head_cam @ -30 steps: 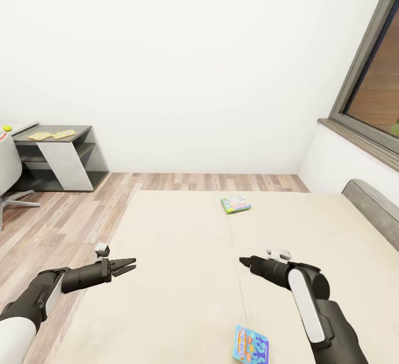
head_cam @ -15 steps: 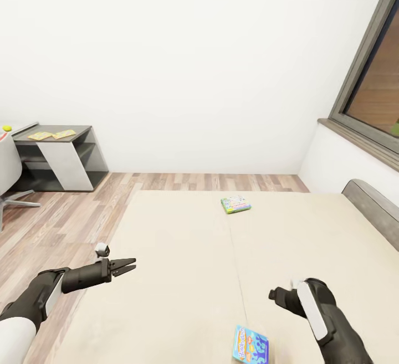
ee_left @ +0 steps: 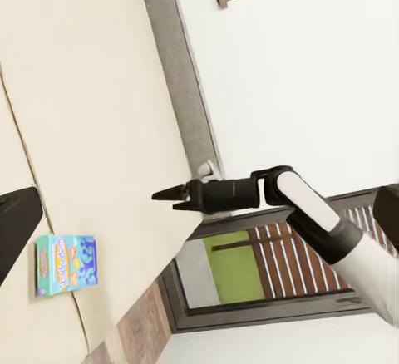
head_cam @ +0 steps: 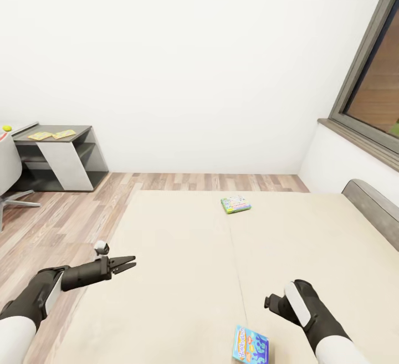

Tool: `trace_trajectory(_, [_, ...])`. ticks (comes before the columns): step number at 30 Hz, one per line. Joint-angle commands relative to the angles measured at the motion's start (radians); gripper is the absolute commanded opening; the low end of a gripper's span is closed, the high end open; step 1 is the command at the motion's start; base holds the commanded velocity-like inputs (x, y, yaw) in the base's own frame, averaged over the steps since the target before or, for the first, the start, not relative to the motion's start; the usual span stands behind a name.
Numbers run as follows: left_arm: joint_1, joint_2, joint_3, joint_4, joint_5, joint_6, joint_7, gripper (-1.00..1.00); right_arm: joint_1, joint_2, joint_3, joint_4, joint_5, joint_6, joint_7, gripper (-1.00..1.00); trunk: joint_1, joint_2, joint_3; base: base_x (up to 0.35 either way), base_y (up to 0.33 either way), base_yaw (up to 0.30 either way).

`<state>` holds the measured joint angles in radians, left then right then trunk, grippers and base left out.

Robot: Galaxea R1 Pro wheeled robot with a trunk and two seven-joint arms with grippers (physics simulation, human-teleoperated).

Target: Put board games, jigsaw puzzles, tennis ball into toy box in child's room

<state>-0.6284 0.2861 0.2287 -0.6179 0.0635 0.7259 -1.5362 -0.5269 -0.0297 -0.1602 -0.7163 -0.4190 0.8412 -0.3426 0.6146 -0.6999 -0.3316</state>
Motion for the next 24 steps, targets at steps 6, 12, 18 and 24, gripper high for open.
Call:
trace_trajectory(6, [-0.001, -0.021, -0.002, -0.137, -0.004, 0.15, -0.004, 1.0, -0.002, 0.001, 0.001, 0.003, -0.012, -0.004, -0.007, 1.0, 0.0, -0.001, -0.001, 0.0, 0.0, 0.0])
trace_trajectory(12, [-0.003, -0.065, -0.047, -0.199, -0.006, 0.197, -0.001, 1.0, -0.002, 0.001, 0.002, 0.003, -0.012, -0.024, -0.003, 1.0, 0.0, -0.001, -0.001, 0.0, 0.0, 0.0])
trace_trajectory(18, [-0.005, -0.079, -0.081, -0.208, -0.009, 0.205, 0.003, 1.0, -0.002, 0.0, 0.002, 0.003, -0.012, -0.028, -0.001, 1.0, 0.0, -0.001, -0.001, 0.0, 0.0, 0.0])
trace_trajectory(24, [-0.004, -0.075, -0.087, -0.209, -0.008, 0.205, 0.002, 1.0, -0.002, -0.001, 0.001, 0.003, -0.013, -0.025, -0.001, 1.0, 0.0, -0.001, -0.006, 0.0, 0.0, 0.0])
